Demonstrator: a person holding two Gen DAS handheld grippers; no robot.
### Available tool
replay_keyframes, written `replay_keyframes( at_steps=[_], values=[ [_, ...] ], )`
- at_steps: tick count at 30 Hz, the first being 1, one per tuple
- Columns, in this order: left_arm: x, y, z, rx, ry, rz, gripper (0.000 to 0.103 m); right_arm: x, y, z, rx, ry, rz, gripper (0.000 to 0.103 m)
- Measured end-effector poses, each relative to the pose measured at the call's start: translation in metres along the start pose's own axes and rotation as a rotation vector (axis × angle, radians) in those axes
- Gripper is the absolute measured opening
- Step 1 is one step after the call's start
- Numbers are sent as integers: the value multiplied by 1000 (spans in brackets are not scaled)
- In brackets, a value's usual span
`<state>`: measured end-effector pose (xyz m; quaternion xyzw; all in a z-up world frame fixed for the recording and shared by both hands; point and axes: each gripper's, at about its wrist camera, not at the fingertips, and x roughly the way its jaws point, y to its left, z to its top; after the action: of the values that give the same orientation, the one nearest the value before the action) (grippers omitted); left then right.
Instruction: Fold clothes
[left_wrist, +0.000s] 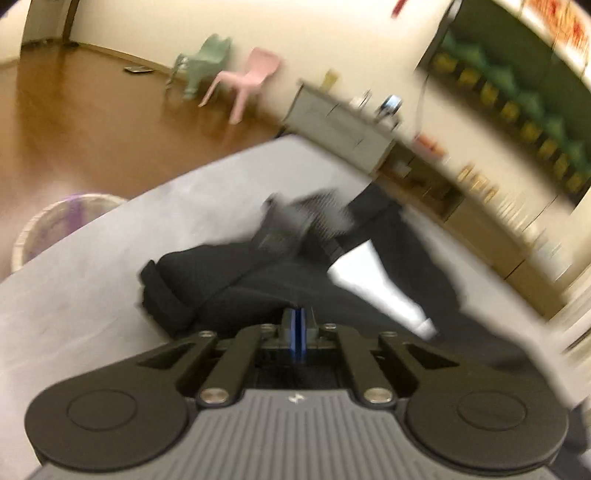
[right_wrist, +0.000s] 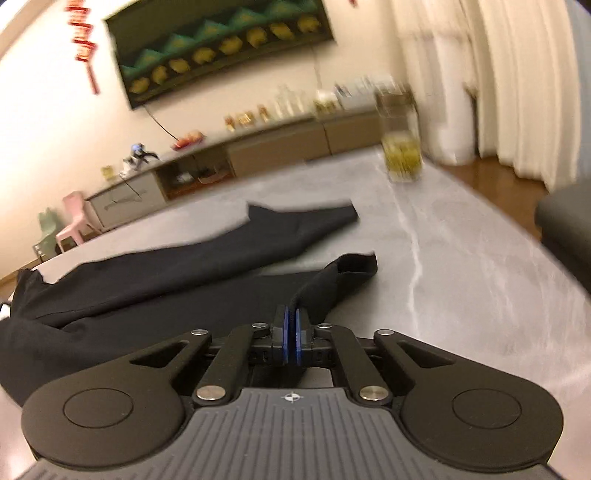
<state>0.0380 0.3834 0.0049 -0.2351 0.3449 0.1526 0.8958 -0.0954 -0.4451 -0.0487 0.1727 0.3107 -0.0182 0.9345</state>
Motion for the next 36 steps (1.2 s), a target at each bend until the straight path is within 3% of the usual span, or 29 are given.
replay_keyframes(
  at_steps=[2, 4, 9, 12, 13, 14, 15, 17, 18, 20, 22, 25, 29, 31, 33, 36],
  values=[
    [-14, -3, -2, 19, -29, 20, 9, 1, -7, -5, 73, 39, -30, 23],
    [-35, -7, -1, 28, -81, 2, 15, -9, -10, -13, 138, 37, -54, 56],
    [-53, -22, 8, 23, -114, -109, 17, -24, 10, -37, 196, 50, -90, 74],
    [-49, -35, 10, 35, -87, -168, 17, -8, 31, -48, 131, 111, -175, 74],
    [-49, -38, 10, 39, -85, -184, 17, 2, 42, -49, 58, 124, -226, 68],
    [-50, -41, 10, 43, -84, -198, 17, 10, 54, -50, -31, 122, -265, 54],
    [-51, -43, 10, 47, -88, -211, 17, 19, 67, -51, -119, 119, -303, 27],
    [-52, -43, 10, 51, -96, -225, 18, 9, 107, -57, -350, 3, -240, 21],
    [-53, -42, 10, 51, -99, -230, 18, -1, 126, -61, -451, -67, -190, 22],
    [-55, -42, 8, 47, -85, -258, 20, -14, 134, -61, -432, -117, -223, 25],
    [-56, -43, 6, 43, -68, -300, 21, -22, 114, -59, -241, -103, -281, 50],
    [-56, -56, 4, 65, -58, -354, 27, -31, 75, -65, 94, -39, -279, 76],
    [-56, -73, 1, 94, -53, -409, 32, -25, 59, -78, 278, -11, -222, 77],
    [-57, -79, 0, 109, -58, -425, 34, -21, 69, -77, 246, -50, -221, 79],
    [-58, -82, -2, 129, -74, -405, 37, -3, 94, -71, 111, -69, -216, 82],
    [-57, -81, -3, 142, -82, -363, 38, 39, 124, -68, -88, 3, -222, 78]
  ],
)
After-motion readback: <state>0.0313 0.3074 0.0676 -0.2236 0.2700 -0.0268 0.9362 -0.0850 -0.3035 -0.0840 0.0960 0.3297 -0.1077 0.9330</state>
